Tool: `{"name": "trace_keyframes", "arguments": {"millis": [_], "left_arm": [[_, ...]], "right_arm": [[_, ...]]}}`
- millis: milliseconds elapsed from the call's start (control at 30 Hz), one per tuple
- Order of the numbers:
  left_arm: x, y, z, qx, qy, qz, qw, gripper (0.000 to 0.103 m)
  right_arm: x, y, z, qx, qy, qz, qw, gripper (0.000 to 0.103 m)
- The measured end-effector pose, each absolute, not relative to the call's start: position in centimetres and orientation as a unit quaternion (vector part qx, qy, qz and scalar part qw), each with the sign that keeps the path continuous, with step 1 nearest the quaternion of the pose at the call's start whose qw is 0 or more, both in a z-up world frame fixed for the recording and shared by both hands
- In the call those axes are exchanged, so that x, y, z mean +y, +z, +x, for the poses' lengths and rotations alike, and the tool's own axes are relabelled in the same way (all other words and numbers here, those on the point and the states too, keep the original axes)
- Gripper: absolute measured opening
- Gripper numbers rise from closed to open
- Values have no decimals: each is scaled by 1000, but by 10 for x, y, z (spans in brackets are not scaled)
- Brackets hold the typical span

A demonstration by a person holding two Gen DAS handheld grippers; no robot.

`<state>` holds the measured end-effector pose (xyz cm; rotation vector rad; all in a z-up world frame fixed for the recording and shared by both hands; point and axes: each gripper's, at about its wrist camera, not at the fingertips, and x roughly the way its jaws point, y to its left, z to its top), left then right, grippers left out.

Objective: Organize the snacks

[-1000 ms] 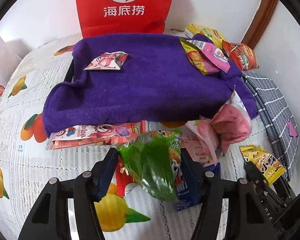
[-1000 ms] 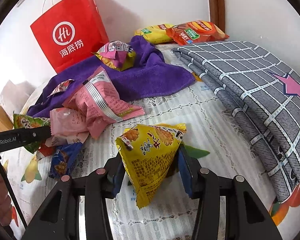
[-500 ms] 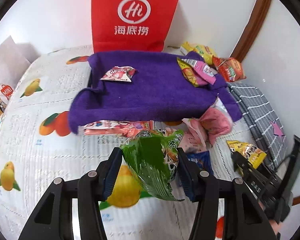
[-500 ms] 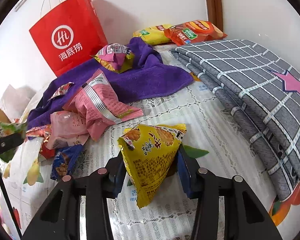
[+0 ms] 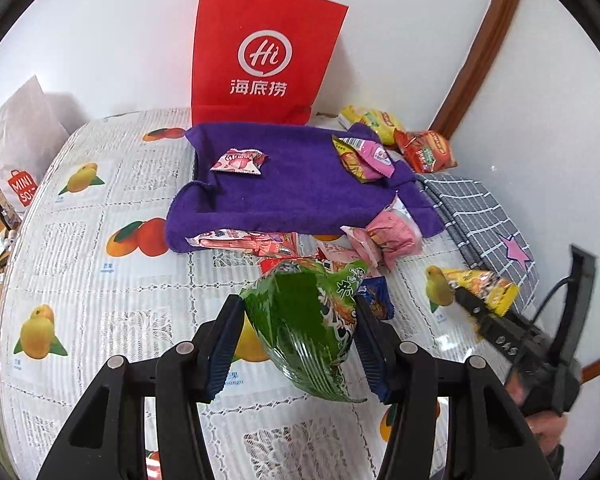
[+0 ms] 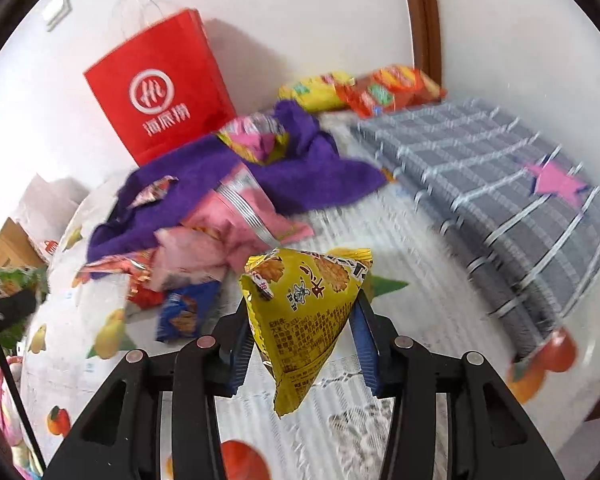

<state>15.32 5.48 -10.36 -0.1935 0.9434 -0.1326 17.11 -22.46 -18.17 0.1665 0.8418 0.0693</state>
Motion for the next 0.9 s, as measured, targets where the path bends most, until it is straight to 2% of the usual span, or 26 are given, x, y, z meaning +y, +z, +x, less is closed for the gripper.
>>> {"name": "trace_keyframes", "arguments": {"millis": [467,900], "left_arm": [[76,-63,164,421,-73,-79,901,52],[86,-39,250,400,-57,-84,911,52]], "right_arm": [[-186,-65,158,352,58,65,932,45],[-151,-52,247,360,87,47,927,45]]}}
